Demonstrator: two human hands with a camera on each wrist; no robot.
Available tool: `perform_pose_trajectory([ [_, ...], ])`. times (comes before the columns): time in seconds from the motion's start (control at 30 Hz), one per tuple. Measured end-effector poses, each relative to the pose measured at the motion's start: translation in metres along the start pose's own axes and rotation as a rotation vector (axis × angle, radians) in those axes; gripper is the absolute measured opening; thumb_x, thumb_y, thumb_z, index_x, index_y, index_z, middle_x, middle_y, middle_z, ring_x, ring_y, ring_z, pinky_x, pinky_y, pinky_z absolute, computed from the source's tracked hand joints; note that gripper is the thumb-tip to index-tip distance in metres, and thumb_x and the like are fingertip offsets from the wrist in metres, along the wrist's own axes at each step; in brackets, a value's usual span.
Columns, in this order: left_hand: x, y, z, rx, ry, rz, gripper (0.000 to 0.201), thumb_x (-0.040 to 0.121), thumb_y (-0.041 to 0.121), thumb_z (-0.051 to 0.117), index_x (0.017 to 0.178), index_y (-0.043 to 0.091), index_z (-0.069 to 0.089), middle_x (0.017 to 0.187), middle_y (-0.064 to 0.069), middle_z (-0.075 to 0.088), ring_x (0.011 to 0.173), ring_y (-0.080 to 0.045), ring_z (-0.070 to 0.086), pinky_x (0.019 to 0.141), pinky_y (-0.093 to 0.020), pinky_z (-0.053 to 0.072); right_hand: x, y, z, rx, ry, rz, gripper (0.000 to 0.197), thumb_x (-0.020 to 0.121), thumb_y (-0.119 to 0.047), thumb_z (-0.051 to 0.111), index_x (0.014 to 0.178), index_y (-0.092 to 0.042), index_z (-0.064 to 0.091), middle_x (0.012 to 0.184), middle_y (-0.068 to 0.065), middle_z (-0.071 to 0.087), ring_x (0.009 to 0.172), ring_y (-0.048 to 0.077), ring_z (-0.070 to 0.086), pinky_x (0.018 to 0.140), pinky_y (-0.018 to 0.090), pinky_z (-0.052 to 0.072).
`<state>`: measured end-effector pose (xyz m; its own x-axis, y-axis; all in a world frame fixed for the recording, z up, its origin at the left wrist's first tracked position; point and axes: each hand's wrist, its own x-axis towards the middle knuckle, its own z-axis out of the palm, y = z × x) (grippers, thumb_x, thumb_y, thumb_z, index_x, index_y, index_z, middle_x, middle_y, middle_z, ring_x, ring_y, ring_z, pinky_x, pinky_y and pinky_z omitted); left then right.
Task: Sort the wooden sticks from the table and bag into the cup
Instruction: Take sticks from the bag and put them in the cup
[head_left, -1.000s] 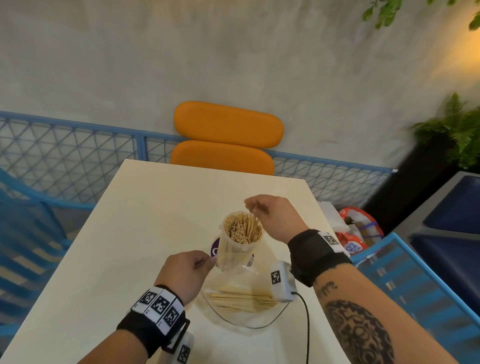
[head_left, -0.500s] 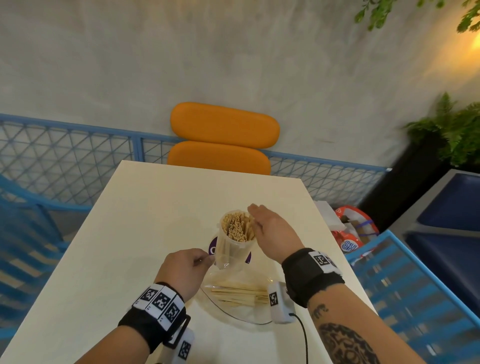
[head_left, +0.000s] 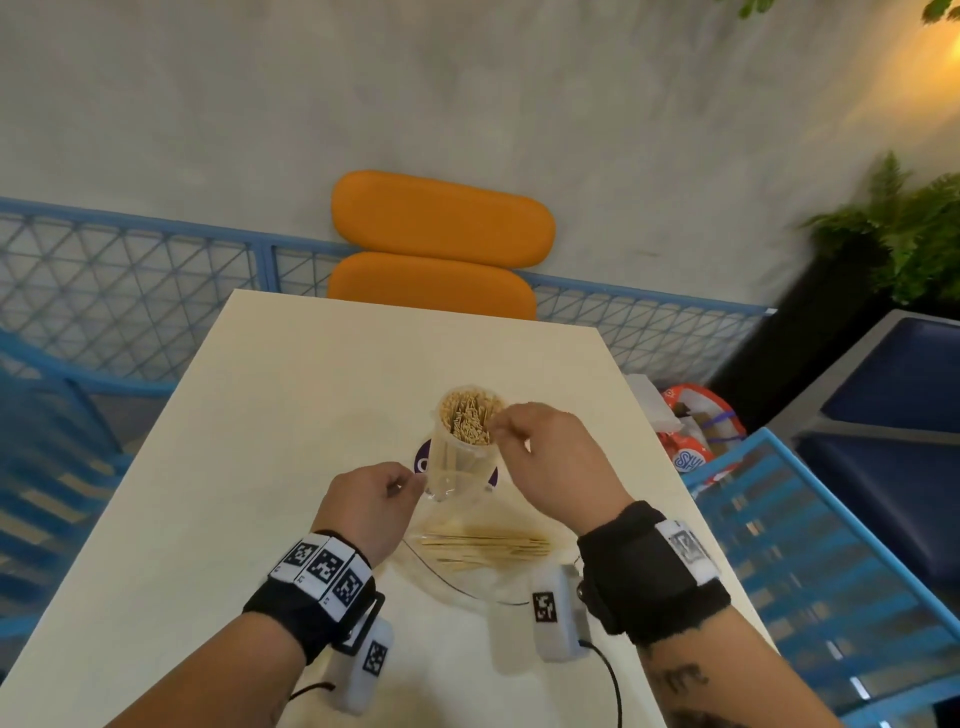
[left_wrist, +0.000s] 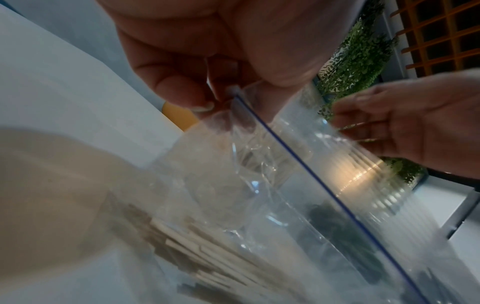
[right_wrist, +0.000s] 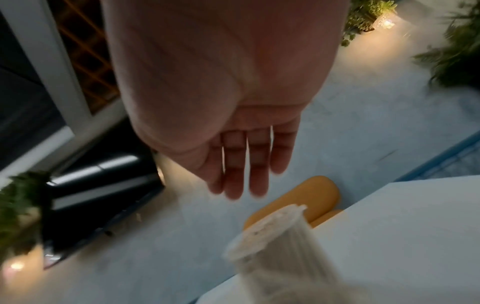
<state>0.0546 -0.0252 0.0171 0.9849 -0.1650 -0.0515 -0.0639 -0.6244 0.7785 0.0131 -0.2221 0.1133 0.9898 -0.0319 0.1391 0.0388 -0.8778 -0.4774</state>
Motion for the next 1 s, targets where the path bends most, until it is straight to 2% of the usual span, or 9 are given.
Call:
perform_pose_trajectory([
  [0.07, 0.001, 0.000, 0.002, 0.020, 0.012, 0.013, 0.035, 0.094, 0.046, 0.059, 0.061, 0.035, 0.056, 0.056, 0.012, 0.055, 0.061, -0.003, 0.053, 0.059, -0.023, 0.038, -0.018, -0.016, 0.005, 0.029, -0.109, 0.001, 0.027, 0.092, -0.016, 0.053, 0.104, -0.026, 0.074, 0.103, -0.008, 0.074, 0.090, 0.007, 0.063, 0.080, 0.016, 0.045],
  [0.1, 0.001, 0.000, 0.003, 0.029, 0.013, 0.021, 0.035, 0.094, 0.047, 0.058, 0.061, 0.034, 0.057, 0.056, 0.012, 0.055, 0.062, -0.003, 0.053, 0.059, -0.023, 0.037, -0.025, -0.021, 0.012, 0.006, -0.196, 0.002, 0.029, 0.090, -0.015, 0.052, 0.103, -0.026, 0.076, 0.103, -0.009, 0.074, 0.090, 0.005, 0.062, 0.081, 0.016, 0.046],
  [0.23, 0.001, -0.001, 0.007, 0.052, -0.014, 0.049, 0.030, 0.095, 0.052, 0.055, 0.079, 0.030, 0.069, 0.062, 0.011, 0.058, 0.067, -0.007, 0.056, 0.062, -0.025, 0.040, -0.028, -0.008, 0.055, -0.194, -0.492, 0.072, 0.040, 0.091, -0.005, 0.046, 0.120, -0.019, 0.071, 0.122, 0.001, 0.068, 0.112, 0.020, 0.061, 0.095, 0.029, 0.048],
  [0.33, 0.001, -0.003, 0.009, 0.068, -0.024, 0.067, 0.032, 0.095, 0.053, 0.054, 0.079, 0.030, 0.070, 0.062, 0.011, 0.058, 0.068, -0.005, 0.055, 0.064, -0.024, 0.040, -0.019, 0.015, 0.078, -0.313, -0.574, 0.166, 0.035, 0.094, -0.006, 0.052, 0.125, -0.013, 0.066, 0.124, 0.009, 0.065, 0.115, 0.029, 0.060, 0.100, 0.035, 0.047],
  [0.43, 0.000, -0.004, 0.009, 0.096, -0.035, 0.069, 0.034, 0.095, 0.054, 0.055, 0.071, 0.031, 0.064, 0.060, 0.012, 0.055, 0.065, -0.003, 0.053, 0.064, -0.024, 0.039, -0.013, 0.024, 0.093, -0.384, -0.595, 0.182, 0.025, 0.093, -0.013, 0.061, 0.117, -0.012, 0.070, 0.115, 0.011, 0.067, 0.106, 0.031, 0.064, 0.097, 0.039, 0.052],
  [0.53, -0.001, -0.005, 0.009, 0.078, -0.037, 0.053, 0.034, 0.094, 0.050, 0.058, 0.066, 0.033, 0.059, 0.057, 0.012, 0.052, 0.062, -0.002, 0.051, 0.063, -0.025, 0.040, -0.010, 0.025, 0.100, -0.427, -0.580, 0.206, 0.022, 0.094, -0.012, 0.058, 0.113, -0.007, 0.068, 0.113, 0.014, 0.067, 0.103, 0.032, 0.065, 0.093, 0.040, 0.053],
  [0.67, -0.002, -0.005, 0.007, 0.067, -0.033, 0.033, 0.033, 0.094, 0.050, 0.058, 0.072, 0.028, 0.067, 0.063, 0.008, 0.063, 0.068, -0.009, 0.060, 0.068, -0.027, 0.049, -0.014, 0.024, 0.101, -0.513, -0.553, 0.148, 0.021, 0.096, -0.009, 0.050, 0.108, -0.004, 0.067, 0.108, 0.015, 0.066, 0.100, 0.034, 0.065, 0.088, 0.041, 0.054],
  [0.83, -0.003, -0.003, 0.005, 0.074, -0.040, 0.025, 0.028, 0.095, 0.048, 0.058, 0.078, 0.029, 0.070, 0.070, 0.007, 0.068, 0.072, -0.009, 0.063, 0.073, -0.028, 0.053, -0.025, 0.026, 0.094, -0.521, -0.542, 0.113, 0.018, 0.095, -0.017, 0.052, 0.099, -0.009, 0.068, 0.100, 0.010, 0.066, 0.088, 0.029, 0.062, 0.079, 0.038, 0.053],
  [1.0, -0.001, -0.002, 0.002, 0.074, -0.031, 0.020, 0.026, 0.094, 0.048, 0.059, 0.079, 0.030, 0.071, 0.070, 0.010, 0.067, 0.073, -0.006, 0.061, 0.072, -0.026, 0.050, -0.027, 0.024, 0.073, -0.466, -0.458, 0.076, 0.021, 0.092, -0.011, 0.051, 0.103, -0.011, 0.068, 0.105, 0.011, 0.065, 0.097, 0.030, 0.061, 0.084, 0.038, 0.052],
])
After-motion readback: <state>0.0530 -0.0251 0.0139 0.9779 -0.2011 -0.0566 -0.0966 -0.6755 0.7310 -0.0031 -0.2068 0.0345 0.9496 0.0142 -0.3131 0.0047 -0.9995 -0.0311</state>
